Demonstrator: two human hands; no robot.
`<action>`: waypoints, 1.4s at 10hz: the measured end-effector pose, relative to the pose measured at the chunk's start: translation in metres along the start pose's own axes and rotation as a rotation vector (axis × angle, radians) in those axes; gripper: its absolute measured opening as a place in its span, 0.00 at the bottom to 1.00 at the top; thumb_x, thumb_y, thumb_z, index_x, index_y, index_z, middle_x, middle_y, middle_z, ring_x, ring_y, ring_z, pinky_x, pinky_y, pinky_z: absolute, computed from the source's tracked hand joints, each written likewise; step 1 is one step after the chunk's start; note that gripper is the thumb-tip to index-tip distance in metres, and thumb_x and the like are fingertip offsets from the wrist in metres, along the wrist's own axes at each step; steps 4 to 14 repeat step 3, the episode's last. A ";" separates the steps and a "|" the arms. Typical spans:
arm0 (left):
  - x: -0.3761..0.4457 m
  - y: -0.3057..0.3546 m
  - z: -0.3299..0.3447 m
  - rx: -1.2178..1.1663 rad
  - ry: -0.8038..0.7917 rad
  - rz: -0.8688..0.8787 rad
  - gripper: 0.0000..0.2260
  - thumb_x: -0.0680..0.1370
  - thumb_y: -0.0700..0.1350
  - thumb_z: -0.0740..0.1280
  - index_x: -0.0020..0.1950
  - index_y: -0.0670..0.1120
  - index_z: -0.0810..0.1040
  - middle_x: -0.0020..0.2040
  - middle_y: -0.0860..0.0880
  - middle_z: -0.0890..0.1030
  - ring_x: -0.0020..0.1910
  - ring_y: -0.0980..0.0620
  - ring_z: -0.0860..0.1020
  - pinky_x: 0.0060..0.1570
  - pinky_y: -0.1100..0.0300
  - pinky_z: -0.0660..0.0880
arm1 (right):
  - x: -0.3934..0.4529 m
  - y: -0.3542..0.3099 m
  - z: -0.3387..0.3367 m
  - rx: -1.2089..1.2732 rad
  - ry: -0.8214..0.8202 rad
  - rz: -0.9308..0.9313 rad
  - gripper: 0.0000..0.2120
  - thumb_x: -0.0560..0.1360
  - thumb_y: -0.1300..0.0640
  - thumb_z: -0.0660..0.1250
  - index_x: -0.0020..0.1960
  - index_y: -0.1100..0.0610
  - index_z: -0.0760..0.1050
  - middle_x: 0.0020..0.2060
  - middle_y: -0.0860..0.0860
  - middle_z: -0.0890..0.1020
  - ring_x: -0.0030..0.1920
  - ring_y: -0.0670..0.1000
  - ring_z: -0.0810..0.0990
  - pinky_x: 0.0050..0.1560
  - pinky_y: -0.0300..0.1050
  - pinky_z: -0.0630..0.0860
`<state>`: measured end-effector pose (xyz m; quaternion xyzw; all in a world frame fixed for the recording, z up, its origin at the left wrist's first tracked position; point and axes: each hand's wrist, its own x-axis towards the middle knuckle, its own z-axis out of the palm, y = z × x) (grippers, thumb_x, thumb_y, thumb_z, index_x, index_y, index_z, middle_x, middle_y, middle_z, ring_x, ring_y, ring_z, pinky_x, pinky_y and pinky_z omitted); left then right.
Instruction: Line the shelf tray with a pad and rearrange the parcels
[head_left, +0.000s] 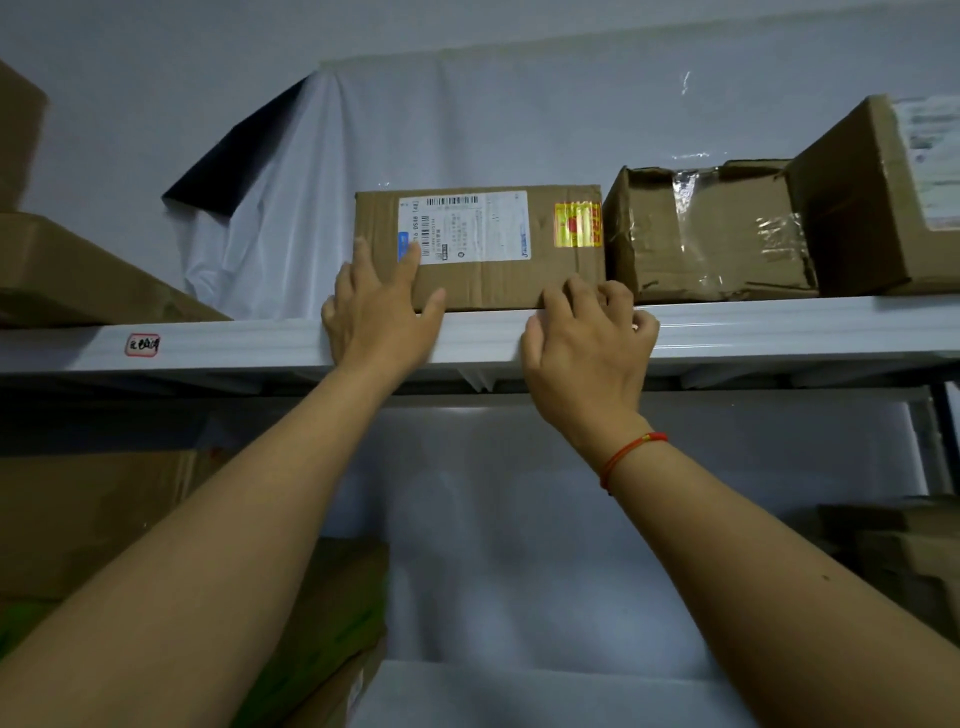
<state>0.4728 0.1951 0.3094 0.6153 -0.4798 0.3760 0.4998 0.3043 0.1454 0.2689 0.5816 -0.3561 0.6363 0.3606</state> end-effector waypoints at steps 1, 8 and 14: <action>0.002 -0.002 0.007 0.028 -0.045 0.014 0.26 0.79 0.61 0.54 0.77 0.59 0.54 0.80 0.45 0.45 0.78 0.40 0.49 0.72 0.41 0.52 | -0.003 0.003 0.003 -0.020 -0.050 -0.001 0.14 0.77 0.49 0.53 0.49 0.54 0.75 0.48 0.50 0.78 0.60 0.56 0.71 0.50 0.53 0.64; -0.003 0.000 0.015 0.026 -0.008 -0.007 0.25 0.80 0.60 0.50 0.77 0.59 0.53 0.80 0.44 0.46 0.78 0.41 0.46 0.74 0.40 0.45 | -0.005 0.005 0.004 0.000 -0.065 0.004 0.15 0.76 0.48 0.53 0.52 0.54 0.74 0.51 0.50 0.78 0.61 0.56 0.70 0.52 0.54 0.65; -0.003 0.000 0.015 0.026 -0.008 -0.007 0.25 0.80 0.60 0.50 0.77 0.59 0.53 0.80 0.44 0.46 0.78 0.41 0.46 0.74 0.40 0.45 | -0.005 0.005 0.004 0.000 -0.065 0.004 0.15 0.76 0.48 0.53 0.52 0.54 0.74 0.51 0.50 0.78 0.61 0.56 0.70 0.52 0.54 0.65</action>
